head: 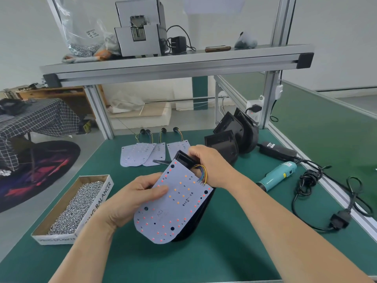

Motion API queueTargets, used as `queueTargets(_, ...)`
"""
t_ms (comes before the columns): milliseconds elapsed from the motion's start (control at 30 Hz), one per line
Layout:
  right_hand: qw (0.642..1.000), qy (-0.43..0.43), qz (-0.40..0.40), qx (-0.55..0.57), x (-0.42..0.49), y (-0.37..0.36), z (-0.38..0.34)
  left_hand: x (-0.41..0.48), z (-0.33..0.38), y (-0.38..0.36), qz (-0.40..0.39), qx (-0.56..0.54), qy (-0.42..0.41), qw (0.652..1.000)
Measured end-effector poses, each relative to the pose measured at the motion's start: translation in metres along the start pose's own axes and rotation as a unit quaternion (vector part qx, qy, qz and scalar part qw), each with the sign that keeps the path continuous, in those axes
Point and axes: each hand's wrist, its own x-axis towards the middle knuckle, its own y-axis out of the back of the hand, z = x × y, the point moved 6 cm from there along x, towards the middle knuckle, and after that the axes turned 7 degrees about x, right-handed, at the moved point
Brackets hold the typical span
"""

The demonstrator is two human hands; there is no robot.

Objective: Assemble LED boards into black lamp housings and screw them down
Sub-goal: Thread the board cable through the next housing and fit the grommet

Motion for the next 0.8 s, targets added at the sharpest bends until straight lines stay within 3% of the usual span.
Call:
queueTargets(200,0.998,-0.015,-0.029,0.062,-0.008,-0.006,0.01,-0.003,-0.004,0.009,0.012,-0.02,0.008,1.0)
queueTargets(333,0.998,-0.024,-0.026,0.045,-0.009,-0.009,0.011,-0.006,-0.009,0.009,0.007,-0.022,0.018,1.0)
queueTargets(500,0.986,-0.095,-0.1,0.092,-0.014,-0.019,0.021,-0.004,-0.013,0.003,-0.009,-0.012,0.022,1.0)
queueTargets(667,0.995,-0.059,-0.051,0.064,-0.015,-0.021,0.018,-0.002,-0.009,-0.002,-0.022,0.01,0.018,1.0)
queueTargets(800,0.994,-0.065,-0.055,0.061,-0.013,-0.021,0.016,-0.002,-0.009,-0.002,-0.017,0.024,0.015,0.999)
